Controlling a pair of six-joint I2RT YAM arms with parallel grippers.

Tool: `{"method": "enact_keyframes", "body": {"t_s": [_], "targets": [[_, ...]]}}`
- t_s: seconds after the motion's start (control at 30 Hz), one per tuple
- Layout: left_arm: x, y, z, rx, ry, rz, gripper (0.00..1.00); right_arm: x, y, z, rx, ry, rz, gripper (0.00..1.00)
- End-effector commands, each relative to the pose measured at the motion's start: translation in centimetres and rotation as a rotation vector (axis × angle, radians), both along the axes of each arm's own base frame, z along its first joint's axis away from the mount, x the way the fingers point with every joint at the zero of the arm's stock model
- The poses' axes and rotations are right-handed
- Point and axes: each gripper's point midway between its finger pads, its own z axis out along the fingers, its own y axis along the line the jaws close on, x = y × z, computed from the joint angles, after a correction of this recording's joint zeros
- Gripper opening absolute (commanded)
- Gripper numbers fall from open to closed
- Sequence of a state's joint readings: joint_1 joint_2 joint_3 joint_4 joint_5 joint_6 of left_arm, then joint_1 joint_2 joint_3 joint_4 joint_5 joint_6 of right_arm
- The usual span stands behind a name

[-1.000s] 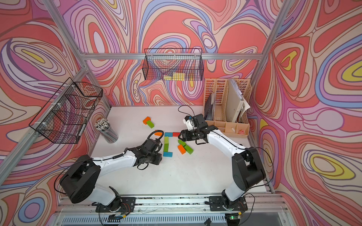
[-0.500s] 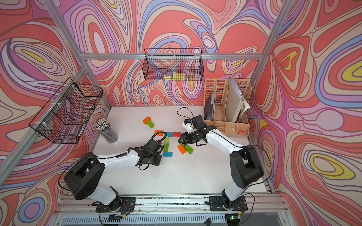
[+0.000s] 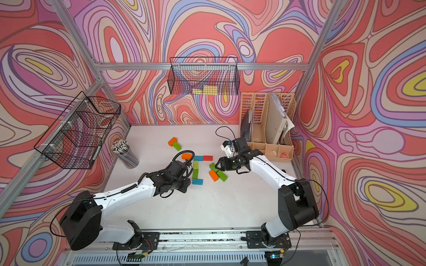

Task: Assemble the letter c with building blocks
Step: Pick up the building block from the center of the board, then assemble the building block at the center of the board.

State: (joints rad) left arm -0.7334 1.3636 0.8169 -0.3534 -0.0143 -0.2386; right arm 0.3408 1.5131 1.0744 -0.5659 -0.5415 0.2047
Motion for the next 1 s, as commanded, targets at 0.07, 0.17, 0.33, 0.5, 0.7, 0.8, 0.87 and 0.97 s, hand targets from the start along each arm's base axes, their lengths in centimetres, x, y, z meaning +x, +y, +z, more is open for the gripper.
{"method": "enact_keyframes", "body": {"t_s": [0.07, 0.17, 0.33, 0.5, 0.7, 0.8, 0.87, 0.97], "targets": [[-1.0, -4.1, 2.7, -0.109, -0.073, -0.294, 0.24, -0.5, -0.3, 0.2, 0.051, -0.002, 0.001, 0.55], [-1.9, -6.2, 3.1, -0.133, -0.121, -0.481, 0.24, -0.3, -0.7, 0.3, 0.071, -0.010, -0.014, 0.55], [-2.4, -8.2, 2.9, -0.136, -0.250, -0.689, 0.25, -0.1, -1.4, 0.6, 0.088, -0.024, -0.035, 0.55], [-2.6, -9.4, 2.4, -0.128, -0.294, -0.819, 0.23, 0.0, -1.9, 0.5, 0.091, -0.028, -0.050, 0.56], [-2.1, -10.6, 1.5, -0.122, -0.299, -0.882, 0.21, 0.4, -2.6, -0.5, 0.111, -0.006, -0.079, 0.54], [-1.7, -10.9, 0.9, -0.107, -0.296, -0.901, 0.21, 0.5, -2.8, -0.8, 0.119, 0.001, -0.090, 0.54], [-1.5, -11.2, 0.5, -0.102, -0.297, -0.918, 0.21, 0.6, -3.0, -0.9, 0.121, 0.002, -0.098, 0.54], [-1.2, -11.6, 0.0, -0.093, -0.294, -0.933, 0.21, 0.6, -3.2, -0.9, 0.122, 0.000, -0.102, 0.54]]}}
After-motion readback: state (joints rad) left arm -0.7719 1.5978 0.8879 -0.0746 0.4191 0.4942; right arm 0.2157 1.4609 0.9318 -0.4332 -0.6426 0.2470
